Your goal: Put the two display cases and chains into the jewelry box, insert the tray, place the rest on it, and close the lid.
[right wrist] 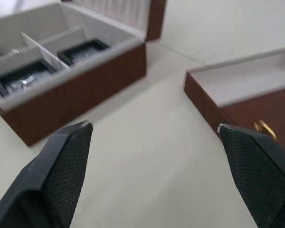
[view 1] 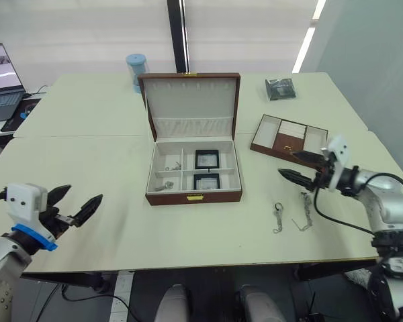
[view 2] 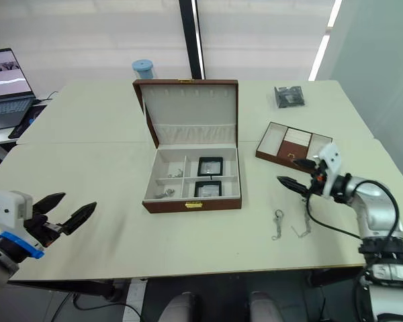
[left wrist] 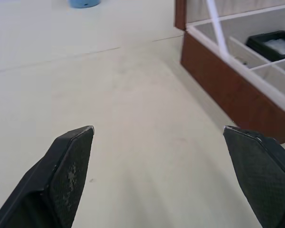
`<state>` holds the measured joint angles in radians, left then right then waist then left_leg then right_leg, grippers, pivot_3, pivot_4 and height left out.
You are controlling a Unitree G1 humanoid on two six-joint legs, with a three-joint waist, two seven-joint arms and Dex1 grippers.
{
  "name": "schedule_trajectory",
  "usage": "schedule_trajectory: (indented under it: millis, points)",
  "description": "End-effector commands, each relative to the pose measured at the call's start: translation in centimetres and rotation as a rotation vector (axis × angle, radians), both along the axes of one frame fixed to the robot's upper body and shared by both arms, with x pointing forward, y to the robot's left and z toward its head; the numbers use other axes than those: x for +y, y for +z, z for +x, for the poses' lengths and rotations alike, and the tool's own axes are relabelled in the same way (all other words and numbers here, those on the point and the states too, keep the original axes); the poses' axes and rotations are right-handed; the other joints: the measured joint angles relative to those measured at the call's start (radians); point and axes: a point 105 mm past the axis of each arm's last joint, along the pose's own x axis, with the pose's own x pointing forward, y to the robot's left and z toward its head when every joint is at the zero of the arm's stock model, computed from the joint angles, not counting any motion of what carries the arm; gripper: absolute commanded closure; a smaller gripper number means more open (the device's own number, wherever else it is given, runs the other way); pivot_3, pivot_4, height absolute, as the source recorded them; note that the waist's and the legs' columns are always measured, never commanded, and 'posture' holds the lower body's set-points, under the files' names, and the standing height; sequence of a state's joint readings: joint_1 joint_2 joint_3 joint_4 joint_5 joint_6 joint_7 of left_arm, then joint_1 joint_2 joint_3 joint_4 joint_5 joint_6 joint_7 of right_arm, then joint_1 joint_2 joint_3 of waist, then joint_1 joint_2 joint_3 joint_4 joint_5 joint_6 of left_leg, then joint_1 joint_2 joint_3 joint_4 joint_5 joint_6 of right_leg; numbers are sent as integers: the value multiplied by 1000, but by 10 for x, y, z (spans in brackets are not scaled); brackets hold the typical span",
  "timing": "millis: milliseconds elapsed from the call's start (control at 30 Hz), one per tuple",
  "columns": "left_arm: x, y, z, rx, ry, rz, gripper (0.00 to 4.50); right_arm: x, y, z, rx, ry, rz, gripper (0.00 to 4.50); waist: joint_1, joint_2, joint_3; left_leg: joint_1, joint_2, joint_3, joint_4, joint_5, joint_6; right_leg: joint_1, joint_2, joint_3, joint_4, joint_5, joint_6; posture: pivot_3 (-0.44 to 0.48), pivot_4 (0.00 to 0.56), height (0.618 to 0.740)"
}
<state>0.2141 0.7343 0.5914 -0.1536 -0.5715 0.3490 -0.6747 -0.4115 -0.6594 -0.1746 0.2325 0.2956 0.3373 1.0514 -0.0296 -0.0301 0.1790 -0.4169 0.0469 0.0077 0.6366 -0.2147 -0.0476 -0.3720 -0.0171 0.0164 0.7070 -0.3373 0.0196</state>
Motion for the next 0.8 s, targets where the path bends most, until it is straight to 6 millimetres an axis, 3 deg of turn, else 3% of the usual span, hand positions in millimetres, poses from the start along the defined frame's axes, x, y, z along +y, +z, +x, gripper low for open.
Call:
schedule_trajectory:
  millis: [33,333,500,800]
  points:
    - [21,13,2,-21,35,55,0,-20,9,-9,-53,-56,-39,26,0,0,0,0,0,0,0,0,0,0,0,0,0,0,0,0,150,740]
    - [51,18,7,32,71,102,0,-43,0,-39,-41,-134,-43,26,-1,0,0,0,0,1,-2,0,0,0,0,0,-1,0,0,0,150,740]
    - [51,20,11,29,66,102,0,-57,-9,-45,-16,-171,-77,26,-2,0,0,1,0,1,-3,0,0,0,-1,1,-2,0,0,0,150,740]
    - [43,16,14,32,54,97,0,-72,-5,-43,-30,-217,-98,26,-2,0,0,1,0,2,-3,0,0,0,-1,1,-2,0,0,0,150,740]
